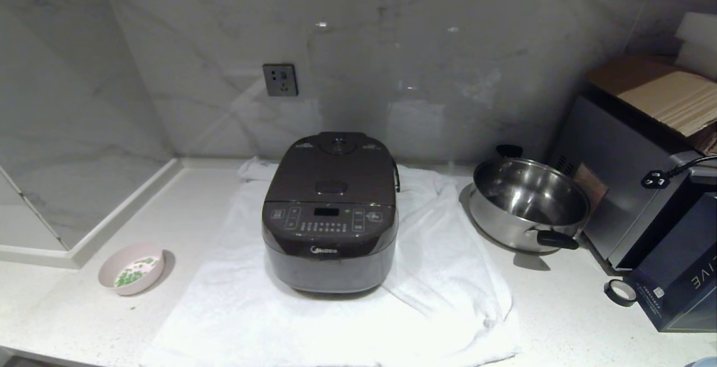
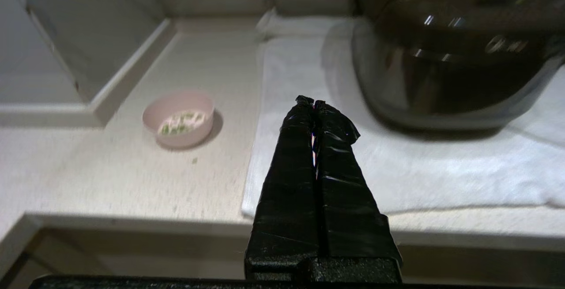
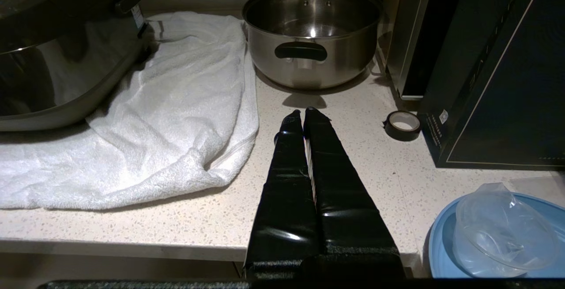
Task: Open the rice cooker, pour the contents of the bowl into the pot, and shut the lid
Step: Open the rice cooker
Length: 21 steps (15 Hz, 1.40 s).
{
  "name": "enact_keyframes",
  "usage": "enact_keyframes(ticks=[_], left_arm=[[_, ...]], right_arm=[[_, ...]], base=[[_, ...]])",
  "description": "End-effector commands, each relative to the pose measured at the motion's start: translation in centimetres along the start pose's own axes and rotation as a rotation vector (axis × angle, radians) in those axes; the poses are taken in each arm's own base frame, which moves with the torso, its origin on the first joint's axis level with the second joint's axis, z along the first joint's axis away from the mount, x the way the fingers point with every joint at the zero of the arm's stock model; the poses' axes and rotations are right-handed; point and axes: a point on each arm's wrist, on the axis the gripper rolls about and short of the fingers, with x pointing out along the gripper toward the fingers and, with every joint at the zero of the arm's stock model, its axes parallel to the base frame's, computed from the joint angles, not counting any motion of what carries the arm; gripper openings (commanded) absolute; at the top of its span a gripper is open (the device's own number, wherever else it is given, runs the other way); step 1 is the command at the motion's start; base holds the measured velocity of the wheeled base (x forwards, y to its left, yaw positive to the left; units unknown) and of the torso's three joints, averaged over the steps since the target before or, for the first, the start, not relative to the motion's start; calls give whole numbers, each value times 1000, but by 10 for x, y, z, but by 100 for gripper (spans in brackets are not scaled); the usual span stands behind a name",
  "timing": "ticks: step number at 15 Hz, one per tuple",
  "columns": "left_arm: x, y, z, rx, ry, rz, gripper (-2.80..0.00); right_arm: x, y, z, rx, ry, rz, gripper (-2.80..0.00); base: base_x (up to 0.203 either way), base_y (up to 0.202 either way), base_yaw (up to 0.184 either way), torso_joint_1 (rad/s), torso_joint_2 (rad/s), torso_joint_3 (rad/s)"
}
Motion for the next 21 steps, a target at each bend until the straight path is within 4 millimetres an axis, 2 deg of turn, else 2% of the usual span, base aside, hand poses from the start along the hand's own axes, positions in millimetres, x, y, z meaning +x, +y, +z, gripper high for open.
enact_keyframes(ticks=[1,3,4,6,8,10,12,14,15,17,21], left_arm=[[13,2,43,-16,28,-39,-280],[40,4,78,-34,65,-89,-280],[60,6,91,-41,84,-116,-280],[108,5,114,-56,109,-191,-280],[161,-7,137,-68,119,-288,-280],[213,-35,150,-73,133,-366,-280],[263,-71,156,-80,118,-415,-280],[304,-106,165,-104,65,-432,-280],[320,-123,168,-115,43,-428,-280],[339,-144,167,-128,28,-415,-280],[349,-152,143,-92,135,-406,-280]], right_arm=[[0,0,0,0,2,0,-280],[0,0,0,0,1,0,-280],[0,0,-1,-9,1,3,-280],[0,0,0,-9,-1,3,-280],[0,0,-1,-9,1,3,-280],[0,0,0,-9,0,3,-280],[0,0,0,-10,0,3,-280],[0,0,-1,-10,1,3,-280],[0,0,0,-9,-1,3,-280],[0,0,0,-10,0,3,-280],[0,0,-1,-9,1,3,-280]], base=[[0,0,0,0,0,0],[0,0,0,0,0,0],[0,0,0,0,0,0],[0,0,0,0,0,0],[0,0,0,0,0,0],[0,0,0,0,0,0],[0,0,0,0,0,0],[0,0,0,0,0,0],[0,0,0,0,0,0],[0,0,0,0,0,0],[0,0,0,0,0,0]])
